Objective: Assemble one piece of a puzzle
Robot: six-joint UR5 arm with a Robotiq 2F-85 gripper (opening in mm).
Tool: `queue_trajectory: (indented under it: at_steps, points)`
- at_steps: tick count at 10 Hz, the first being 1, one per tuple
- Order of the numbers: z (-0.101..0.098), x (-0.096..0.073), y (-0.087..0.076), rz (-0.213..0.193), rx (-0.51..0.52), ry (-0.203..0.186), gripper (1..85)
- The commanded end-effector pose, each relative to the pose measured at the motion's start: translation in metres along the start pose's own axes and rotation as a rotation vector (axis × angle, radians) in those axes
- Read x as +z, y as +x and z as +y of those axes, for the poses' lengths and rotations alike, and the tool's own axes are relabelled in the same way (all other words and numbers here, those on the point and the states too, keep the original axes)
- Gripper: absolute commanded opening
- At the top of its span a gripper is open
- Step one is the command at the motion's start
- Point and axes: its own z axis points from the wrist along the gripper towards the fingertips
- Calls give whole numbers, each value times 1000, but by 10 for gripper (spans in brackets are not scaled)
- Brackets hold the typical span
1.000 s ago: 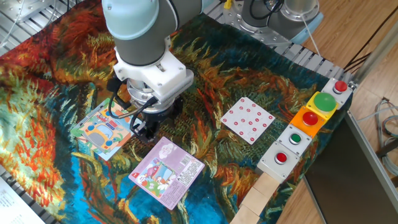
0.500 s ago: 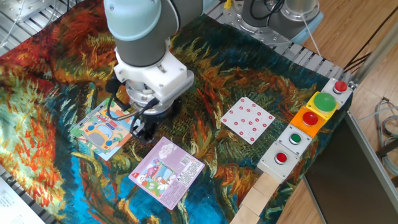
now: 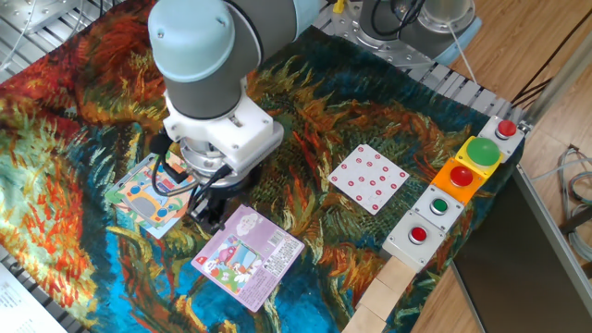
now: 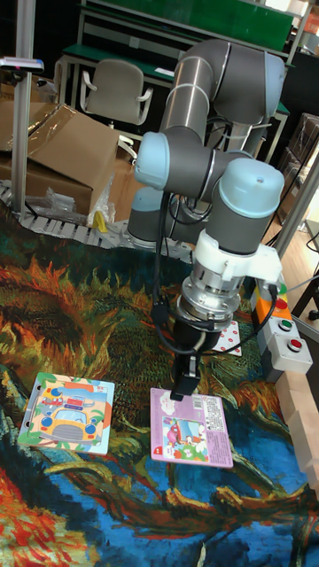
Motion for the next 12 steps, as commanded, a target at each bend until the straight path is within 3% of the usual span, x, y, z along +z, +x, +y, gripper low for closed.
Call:
queue_trajectory:
  at_steps: [1,5,7,10,12]
  points:
    - [-9,0,-5,-20,-1,26,533]
    - [-38,13,-24,-30,-17,10,527]
    - [-37,17,-32,-46,-15,4,527]
    - [-35,17,-28,-31,-23,-6,527]
    - [-29,17,-36,-64,-13,-29,527]
